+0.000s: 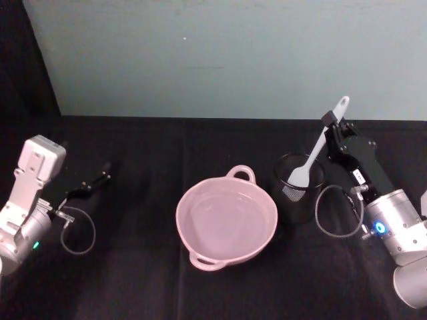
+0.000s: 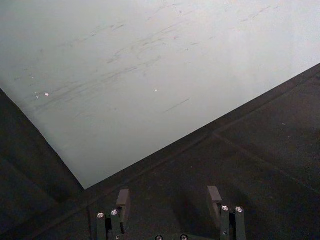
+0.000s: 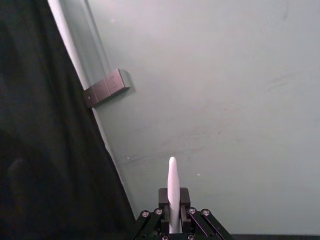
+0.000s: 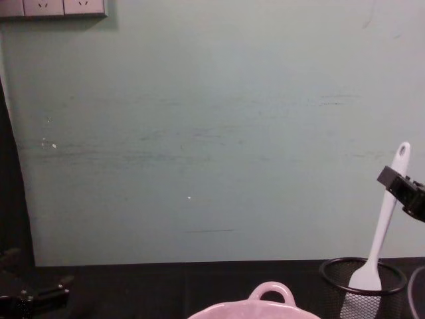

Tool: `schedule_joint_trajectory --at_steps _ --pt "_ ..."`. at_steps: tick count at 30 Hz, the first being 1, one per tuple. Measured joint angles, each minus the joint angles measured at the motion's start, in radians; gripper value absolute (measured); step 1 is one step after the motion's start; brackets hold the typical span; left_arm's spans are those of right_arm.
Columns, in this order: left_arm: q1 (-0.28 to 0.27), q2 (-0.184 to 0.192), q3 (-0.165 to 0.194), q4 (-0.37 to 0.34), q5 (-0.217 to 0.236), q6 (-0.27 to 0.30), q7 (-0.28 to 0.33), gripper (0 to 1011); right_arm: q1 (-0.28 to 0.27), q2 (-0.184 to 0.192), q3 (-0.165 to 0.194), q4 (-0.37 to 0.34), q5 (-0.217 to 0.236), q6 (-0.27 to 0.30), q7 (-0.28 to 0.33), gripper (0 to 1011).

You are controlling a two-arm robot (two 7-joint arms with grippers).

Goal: Use the one hand to pick up the spoon and stir the clear water in the bowl.

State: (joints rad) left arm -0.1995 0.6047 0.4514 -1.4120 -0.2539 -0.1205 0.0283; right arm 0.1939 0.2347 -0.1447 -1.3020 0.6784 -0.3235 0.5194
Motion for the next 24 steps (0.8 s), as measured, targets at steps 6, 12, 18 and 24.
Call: schedule_joint_trajectory --at_steps 6,12,18,24 --pt "0.000 0.000 0.000 0.000 0.000 0.000 0.000 1005 -0.004 -0.011 0.010 0.018 0.024 0.008 -0.001 126" --pt "0.000 0.000 0.000 0.000 0.000 0.000 0.000 1005 -0.013 -0.018 0.016 0.017 0.031 0.011 -0.012 126" --pt "0.000 0.000 0.000 0.000 0.000 0.000 0.000 1005 -0.023 -0.024 0.021 0.014 0.041 0.018 -0.020 126" --pt "0.000 0.000 0.000 0.000 0.000 0.000 0.000 1005 -0.025 -0.028 0.020 0.018 0.048 0.027 -0.021 126"
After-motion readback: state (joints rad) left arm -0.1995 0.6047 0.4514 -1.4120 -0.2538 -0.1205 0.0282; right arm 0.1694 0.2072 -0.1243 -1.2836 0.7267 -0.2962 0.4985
